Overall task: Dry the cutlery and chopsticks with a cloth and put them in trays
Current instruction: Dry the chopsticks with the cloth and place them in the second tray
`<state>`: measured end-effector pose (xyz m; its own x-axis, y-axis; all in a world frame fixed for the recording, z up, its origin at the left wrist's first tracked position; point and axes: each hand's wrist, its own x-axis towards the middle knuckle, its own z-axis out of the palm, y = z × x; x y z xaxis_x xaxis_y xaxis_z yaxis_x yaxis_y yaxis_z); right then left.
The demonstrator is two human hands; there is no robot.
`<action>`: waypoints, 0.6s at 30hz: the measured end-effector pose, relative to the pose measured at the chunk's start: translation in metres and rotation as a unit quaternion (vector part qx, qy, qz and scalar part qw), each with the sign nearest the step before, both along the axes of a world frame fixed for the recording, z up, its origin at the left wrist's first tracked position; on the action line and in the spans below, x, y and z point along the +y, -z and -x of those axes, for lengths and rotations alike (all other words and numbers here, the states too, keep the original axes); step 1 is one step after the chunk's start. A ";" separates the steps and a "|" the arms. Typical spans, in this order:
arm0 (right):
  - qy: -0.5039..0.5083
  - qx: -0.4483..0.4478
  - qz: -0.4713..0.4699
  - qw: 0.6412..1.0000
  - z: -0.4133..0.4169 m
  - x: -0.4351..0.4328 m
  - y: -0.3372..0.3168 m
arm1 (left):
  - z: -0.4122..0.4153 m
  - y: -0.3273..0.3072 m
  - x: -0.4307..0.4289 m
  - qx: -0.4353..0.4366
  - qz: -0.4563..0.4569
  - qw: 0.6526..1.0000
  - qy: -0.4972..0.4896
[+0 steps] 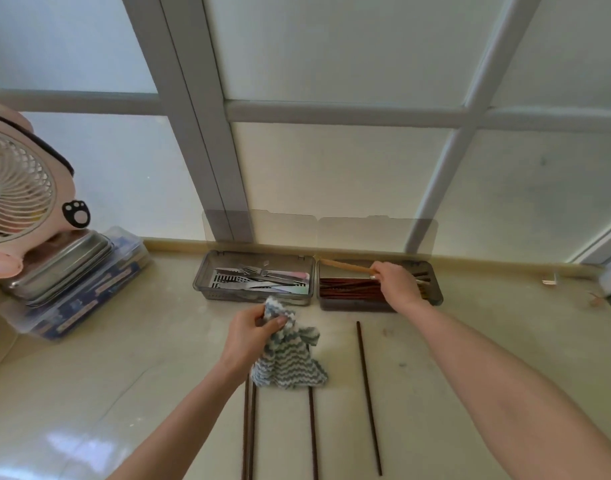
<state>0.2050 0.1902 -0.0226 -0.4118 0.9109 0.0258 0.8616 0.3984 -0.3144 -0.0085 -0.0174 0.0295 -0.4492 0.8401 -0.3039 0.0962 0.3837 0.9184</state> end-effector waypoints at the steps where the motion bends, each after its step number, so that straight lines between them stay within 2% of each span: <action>1: -0.005 -0.035 0.003 0.999 -0.003 0.004 0.006 | 0.000 0.000 0.000 -0.001 -0.004 1.000 -0.012; 4: -0.028 -0.104 0.065 0.992 -0.009 0.014 0.022 | -0.002 0.001 0.001 0.001 -0.011 0.999 -0.031; 6: -0.018 -0.066 0.070 0.995 -0.013 0.015 0.032 | -0.003 0.001 0.003 -0.004 -0.011 0.999 -0.037; 8: 0.016 -0.023 0.019 0.999 -0.016 0.014 0.040 | -0.004 0.002 0.005 -0.013 -0.012 0.999 -0.040; 11: 0.026 -0.084 0.037 0.995 -0.017 0.014 0.048 | -0.007 0.000 0.009 -0.024 -0.010 0.999 -0.042; 15: 0.041 -0.090 0.077 0.992 -0.012 0.021 0.042 | -0.013 -0.004 0.010 -0.034 -0.015 0.998 -0.042; 18: 0.059 -0.156 0.071 0.983 -0.004 0.027 0.034 | -0.013 -0.005 0.009 -0.036 -0.017 0.998 -0.048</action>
